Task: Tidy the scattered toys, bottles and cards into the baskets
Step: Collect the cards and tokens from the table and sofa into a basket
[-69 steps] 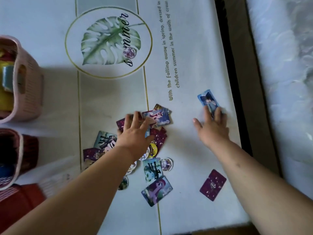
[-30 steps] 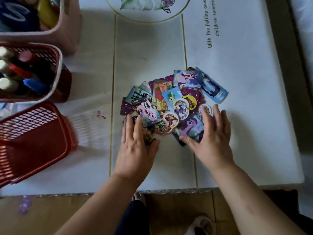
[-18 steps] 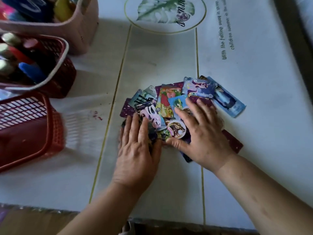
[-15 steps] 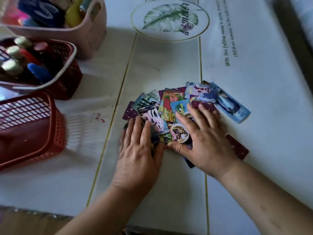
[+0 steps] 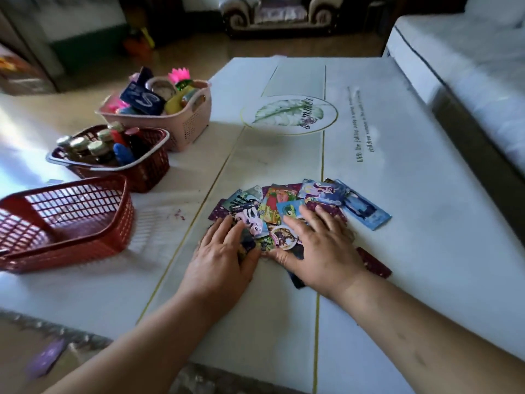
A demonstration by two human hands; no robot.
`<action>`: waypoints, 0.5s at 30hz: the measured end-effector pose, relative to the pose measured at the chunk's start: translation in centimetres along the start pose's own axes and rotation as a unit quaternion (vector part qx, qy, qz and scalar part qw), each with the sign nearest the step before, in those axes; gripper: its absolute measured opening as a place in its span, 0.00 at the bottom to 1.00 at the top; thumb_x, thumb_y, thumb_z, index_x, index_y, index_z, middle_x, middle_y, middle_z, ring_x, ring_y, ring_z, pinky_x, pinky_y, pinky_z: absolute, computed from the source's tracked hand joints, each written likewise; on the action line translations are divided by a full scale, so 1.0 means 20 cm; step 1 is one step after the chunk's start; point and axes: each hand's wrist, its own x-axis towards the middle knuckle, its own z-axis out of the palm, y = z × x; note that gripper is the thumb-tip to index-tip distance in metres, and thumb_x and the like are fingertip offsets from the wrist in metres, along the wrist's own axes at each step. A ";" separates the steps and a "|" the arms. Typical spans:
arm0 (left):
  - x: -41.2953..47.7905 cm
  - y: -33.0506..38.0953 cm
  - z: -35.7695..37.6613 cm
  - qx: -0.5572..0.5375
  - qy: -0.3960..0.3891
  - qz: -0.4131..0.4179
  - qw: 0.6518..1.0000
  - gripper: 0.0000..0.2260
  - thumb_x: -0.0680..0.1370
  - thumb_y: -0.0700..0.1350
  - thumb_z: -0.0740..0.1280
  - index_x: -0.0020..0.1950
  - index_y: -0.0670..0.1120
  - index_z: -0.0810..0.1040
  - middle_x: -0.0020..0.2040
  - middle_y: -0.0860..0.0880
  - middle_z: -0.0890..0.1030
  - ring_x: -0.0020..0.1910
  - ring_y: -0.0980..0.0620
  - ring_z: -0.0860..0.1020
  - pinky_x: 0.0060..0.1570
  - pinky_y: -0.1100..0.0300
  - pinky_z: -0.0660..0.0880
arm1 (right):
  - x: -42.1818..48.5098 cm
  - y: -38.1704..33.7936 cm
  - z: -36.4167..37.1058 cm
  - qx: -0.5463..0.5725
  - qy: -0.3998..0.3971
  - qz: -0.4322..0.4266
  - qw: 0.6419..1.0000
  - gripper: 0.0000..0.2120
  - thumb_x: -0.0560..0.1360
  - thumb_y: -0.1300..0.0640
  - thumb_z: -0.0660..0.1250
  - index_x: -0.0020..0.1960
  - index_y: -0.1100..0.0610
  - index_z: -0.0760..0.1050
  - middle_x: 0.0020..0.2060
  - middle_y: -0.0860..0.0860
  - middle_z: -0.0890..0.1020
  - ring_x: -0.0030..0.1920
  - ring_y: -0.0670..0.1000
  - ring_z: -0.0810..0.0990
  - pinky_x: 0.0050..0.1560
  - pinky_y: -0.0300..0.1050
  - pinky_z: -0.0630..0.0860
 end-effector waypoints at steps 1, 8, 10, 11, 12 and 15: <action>-0.01 0.00 -0.01 0.003 0.001 -0.004 1.000 0.34 0.75 0.66 0.52 0.77 0.50 0.63 0.79 0.50 0.60 0.79 0.52 0.54 0.75 0.61 0.48 | -0.01 0.01 -0.03 0.014 -0.011 -0.007 1.000 0.43 0.64 0.23 0.43 0.75 0.39 0.56 0.78 0.46 0.53 0.77 0.51 0.45 0.76 0.52 0.45; -0.01 0.01 -0.01 0.022 0.035 -0.005 0.999 0.34 0.74 0.68 0.47 0.72 0.51 0.71 0.74 0.51 0.69 0.75 0.49 0.62 0.74 0.55 0.59 | -0.08 0.09 -0.07 0.023 -0.024 -0.044 0.998 0.30 0.75 0.32 0.56 0.75 0.38 0.58 0.78 0.42 0.53 0.77 0.46 0.44 0.74 0.45 0.42; 0.00 0.01 -0.02 -0.004 0.042 -0.012 0.999 0.36 0.73 0.68 0.43 0.71 0.52 0.72 0.73 0.52 0.70 0.74 0.50 0.62 0.73 0.56 0.60 | -0.08 0.09 -0.06 0.025 -0.015 -0.042 0.999 0.30 0.75 0.31 0.55 0.74 0.38 0.59 0.77 0.41 0.53 0.77 0.45 0.44 0.74 0.45 0.42; 0.00 0.00 -0.02 -0.021 0.044 -0.019 0.999 0.36 0.73 0.67 0.42 0.70 0.52 0.74 0.73 0.53 0.71 0.73 0.51 0.63 0.72 0.57 0.60 | -0.08 0.08 -0.07 0.022 -0.015 -0.042 0.999 0.30 0.74 0.29 0.53 0.73 0.37 0.60 0.77 0.41 0.54 0.77 0.45 0.45 0.74 0.46 0.43; 0.01 0.00 -0.03 -0.032 0.048 -0.020 0.998 0.35 0.74 0.67 0.42 0.69 0.53 0.75 0.72 0.53 0.72 0.72 0.51 0.64 0.72 0.57 0.60 | -0.08 0.08 -0.08 0.023 -0.014 -0.036 0.999 0.32 0.72 0.27 0.50 0.72 0.38 0.62 0.76 0.41 0.56 0.76 0.45 0.47 0.74 0.47 0.45; -0.01 0.00 -0.03 -0.052 0.066 -0.014 0.996 0.27 0.80 0.61 0.47 0.66 0.52 0.78 0.69 0.54 0.75 0.69 0.50 0.67 0.69 0.58 0.62 | -0.05 0.05 -0.10 0.032 0.007 -0.013 0.999 0.38 0.67 0.23 0.43 0.65 0.42 0.72 0.71 0.44 0.68 0.72 0.49 0.61 0.71 0.47 0.57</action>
